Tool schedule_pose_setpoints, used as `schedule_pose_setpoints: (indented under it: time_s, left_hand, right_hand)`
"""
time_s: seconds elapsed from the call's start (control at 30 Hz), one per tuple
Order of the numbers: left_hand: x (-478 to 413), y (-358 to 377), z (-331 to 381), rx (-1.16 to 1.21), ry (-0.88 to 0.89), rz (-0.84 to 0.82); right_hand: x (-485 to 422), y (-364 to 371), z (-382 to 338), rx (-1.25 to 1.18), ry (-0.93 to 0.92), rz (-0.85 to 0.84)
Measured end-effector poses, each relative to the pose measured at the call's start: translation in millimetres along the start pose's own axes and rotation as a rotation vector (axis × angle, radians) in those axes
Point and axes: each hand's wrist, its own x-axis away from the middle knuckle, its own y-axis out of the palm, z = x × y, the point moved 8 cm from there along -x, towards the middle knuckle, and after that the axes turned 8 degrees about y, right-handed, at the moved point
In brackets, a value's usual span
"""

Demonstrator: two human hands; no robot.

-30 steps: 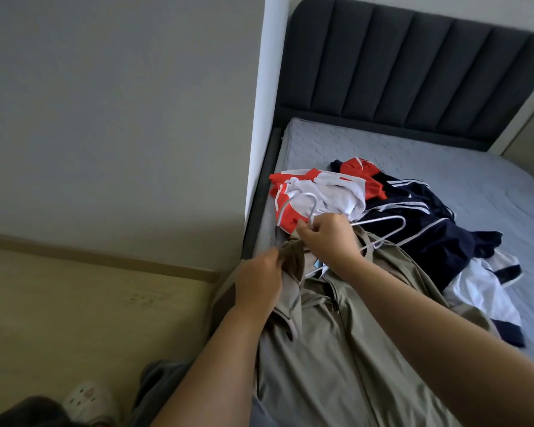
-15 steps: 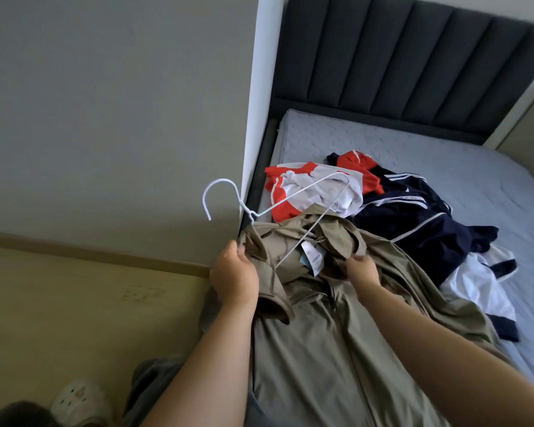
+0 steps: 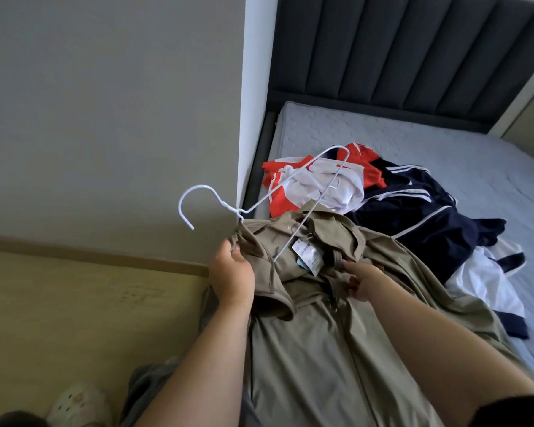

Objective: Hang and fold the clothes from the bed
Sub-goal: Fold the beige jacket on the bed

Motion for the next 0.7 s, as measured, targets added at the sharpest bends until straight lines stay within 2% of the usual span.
schedule_pose_setpoints:
  time_s: [0.13,0.2,0.27,0.33,0.4,0.43,0.47,0.57,0.63,0.7]
  left_hand:
    - [2,5,0,-0.007,0.002,-0.036]
    - [2,6,0,-0.019,0.005,-0.045]
    - [1,6,0,-0.031,0.007,-0.047]
    - [2,7,0,-0.035,0.009,-0.050]
    - [3,8,0,-0.039,0.018,-0.059]
    - [3,8,0,-0.041,0.023,-0.065]
    - [4,8,0,-0.045,0.027,-0.067]
    - [4,3,0,-0.071,0.042,-0.052]
    - [4,2,1,-0.078,0.049,-0.058]
    - [5,3,3,-0.073,0.059,-0.072]
  right_hand:
    - [12,4,-15,-0.056,-0.039,-0.044]
    - [28,-3,-52,-0.238,-0.191,-0.046]
    - [44,-12,-100,-0.499,-0.348,-0.138]
    - [70,-22,-139,-0.765,-0.393,-0.271]
    - [95,-30,-161,-0.864,-0.437,-0.333]
    - [103,-32,-167,-0.861,-0.454,-0.351]
    - [107,-36,-170,-0.773,-0.496,-0.289]
    - [103,-48,-160,-0.186,-0.566,0.100]
    - [93,-56,-151,-0.068,-0.524,0.210]
    - [89,-66,-150,-0.105,-0.499,0.227]
